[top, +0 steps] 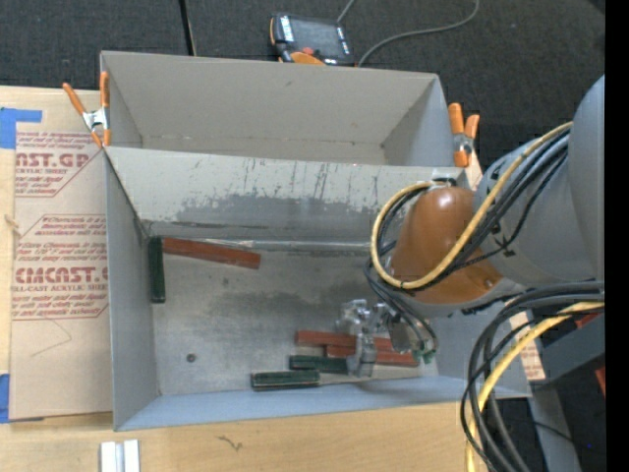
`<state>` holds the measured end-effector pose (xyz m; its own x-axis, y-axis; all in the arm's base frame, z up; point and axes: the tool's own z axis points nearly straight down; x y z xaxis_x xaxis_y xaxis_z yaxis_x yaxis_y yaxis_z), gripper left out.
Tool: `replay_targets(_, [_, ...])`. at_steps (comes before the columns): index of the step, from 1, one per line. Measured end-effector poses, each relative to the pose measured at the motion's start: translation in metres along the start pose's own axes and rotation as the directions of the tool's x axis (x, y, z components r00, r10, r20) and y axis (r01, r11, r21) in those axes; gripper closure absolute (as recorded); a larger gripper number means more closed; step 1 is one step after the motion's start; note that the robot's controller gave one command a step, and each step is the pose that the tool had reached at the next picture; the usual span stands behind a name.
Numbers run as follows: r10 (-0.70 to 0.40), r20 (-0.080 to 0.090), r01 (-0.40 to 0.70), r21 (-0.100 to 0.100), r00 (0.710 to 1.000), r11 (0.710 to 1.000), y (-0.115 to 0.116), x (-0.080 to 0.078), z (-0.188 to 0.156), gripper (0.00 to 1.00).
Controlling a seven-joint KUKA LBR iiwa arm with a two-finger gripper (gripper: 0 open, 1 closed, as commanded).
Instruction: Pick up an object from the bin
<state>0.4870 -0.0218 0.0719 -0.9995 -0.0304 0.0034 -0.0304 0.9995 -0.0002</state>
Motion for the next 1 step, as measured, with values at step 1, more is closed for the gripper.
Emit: replay_targets(1, [-0.038, 0.012, 0.038, 0.001, 0.999, 0.999, -0.0076, -0.0108, -0.1369, 1.00])
